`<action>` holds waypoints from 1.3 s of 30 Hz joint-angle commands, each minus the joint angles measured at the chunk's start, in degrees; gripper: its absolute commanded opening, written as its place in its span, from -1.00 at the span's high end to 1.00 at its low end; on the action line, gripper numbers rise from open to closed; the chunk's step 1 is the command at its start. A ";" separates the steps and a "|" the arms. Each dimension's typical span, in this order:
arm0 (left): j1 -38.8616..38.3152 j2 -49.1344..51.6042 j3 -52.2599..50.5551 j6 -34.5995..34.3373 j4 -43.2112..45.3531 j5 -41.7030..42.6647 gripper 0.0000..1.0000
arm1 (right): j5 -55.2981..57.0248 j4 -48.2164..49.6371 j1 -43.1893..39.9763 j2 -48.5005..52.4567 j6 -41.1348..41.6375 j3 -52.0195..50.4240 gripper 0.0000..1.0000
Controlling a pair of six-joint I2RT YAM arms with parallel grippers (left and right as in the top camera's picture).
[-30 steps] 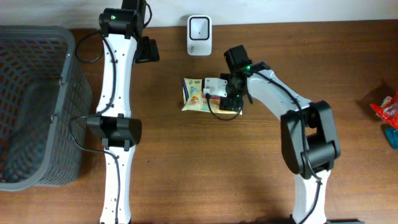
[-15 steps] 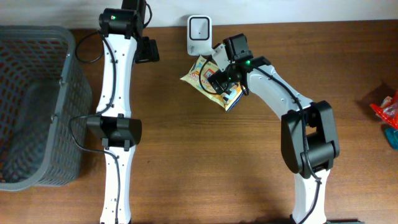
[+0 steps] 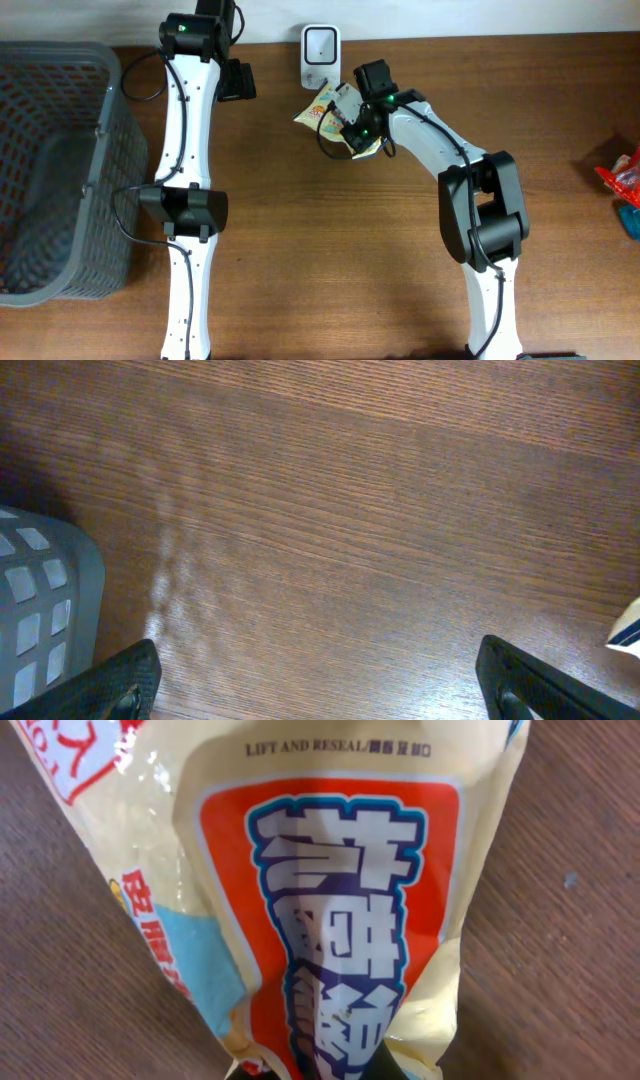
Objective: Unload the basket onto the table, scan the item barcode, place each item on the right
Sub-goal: 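Hold the wet-wipes pack up to the scanner with the right gripper, then carry the wet-wipes pack to the right table edge and release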
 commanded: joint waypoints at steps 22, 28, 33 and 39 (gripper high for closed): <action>0.00 0.11 -0.13 -0.17 -0.07 0.20 -0.98 | 4.20 27.50 2.89 4.02 33.86 9.81 0.92; 0.00 0.11 -0.13 -0.17 -0.07 0.20 -0.98 | 13.11 23.52 0.46 -3.69 33.68 9.88 0.92; 0.00 0.11 -0.13 -0.17 -0.07 0.20 -0.98 | 24.76 1.70 -18.93 -15.76 34.01 9.88 0.92; 0.00 0.11 -0.13 -0.17 -0.07 0.20 -0.99 | 21.90 -13.49 -47.08 -12.02 41.62 8.20 0.92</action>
